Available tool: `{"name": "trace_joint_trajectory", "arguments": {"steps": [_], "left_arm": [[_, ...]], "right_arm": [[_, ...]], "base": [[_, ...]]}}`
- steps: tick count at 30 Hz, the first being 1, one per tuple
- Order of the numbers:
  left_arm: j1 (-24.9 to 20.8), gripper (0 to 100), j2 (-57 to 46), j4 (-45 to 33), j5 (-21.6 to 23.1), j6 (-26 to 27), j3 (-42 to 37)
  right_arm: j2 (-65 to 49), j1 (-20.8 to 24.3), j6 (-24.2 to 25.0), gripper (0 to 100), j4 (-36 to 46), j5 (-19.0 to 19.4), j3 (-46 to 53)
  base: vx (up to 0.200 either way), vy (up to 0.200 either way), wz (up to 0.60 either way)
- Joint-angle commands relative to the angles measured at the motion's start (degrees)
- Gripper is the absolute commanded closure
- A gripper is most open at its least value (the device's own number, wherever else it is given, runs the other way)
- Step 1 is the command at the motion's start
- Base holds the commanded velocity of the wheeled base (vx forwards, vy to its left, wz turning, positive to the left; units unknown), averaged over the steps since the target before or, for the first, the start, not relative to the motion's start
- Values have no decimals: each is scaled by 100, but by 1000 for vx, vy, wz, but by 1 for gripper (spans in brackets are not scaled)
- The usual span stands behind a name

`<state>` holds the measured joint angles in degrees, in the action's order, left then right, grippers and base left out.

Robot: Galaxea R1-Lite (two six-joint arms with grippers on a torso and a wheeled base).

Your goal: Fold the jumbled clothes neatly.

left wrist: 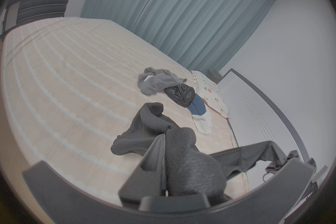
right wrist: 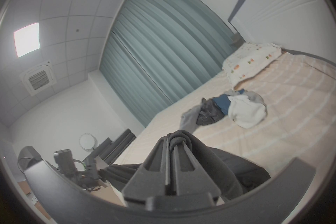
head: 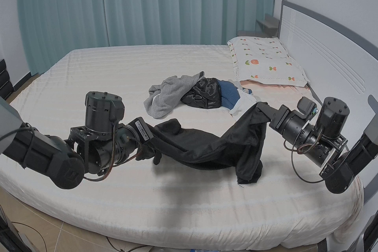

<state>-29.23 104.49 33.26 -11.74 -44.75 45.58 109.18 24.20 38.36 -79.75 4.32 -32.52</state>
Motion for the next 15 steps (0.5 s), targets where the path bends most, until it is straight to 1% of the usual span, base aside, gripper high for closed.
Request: {"name": "trace_joint_trajectory", "arguments": {"steps": [1, 7, 8, 9, 11, 15], "left_arm": [[-232, 100, -51, 76, 14, -42, -383], [-223, 100, 2, 93, 102, -86, -506], [-223, 100, -7, 93, 190, -130, -550], [-223, 100, -7, 93, 190, -130, -550], [-197, 100, -34, 93, 339, -157, -629], [-127, 100, -16, 93, 418, -165, -647]], "right_arm": [[455, 32, 22, 100, -260, -177, 167], [772, 111, 13, 100, -445, -229, 97], [851, 120, 4, 100, -489, -221, 97], [859, 120, 13, 100, -489, -221, 97], [939, 191, 13, 100, -515, -229, 88], [859, 199, 13, 100, -515, -229, 106]], "base": [[0, 0, 0], [0, 0, 0], [0, 0, 0], [-200, 0, 0], [-200, 0, 0], [-200, 0, 0]]}}
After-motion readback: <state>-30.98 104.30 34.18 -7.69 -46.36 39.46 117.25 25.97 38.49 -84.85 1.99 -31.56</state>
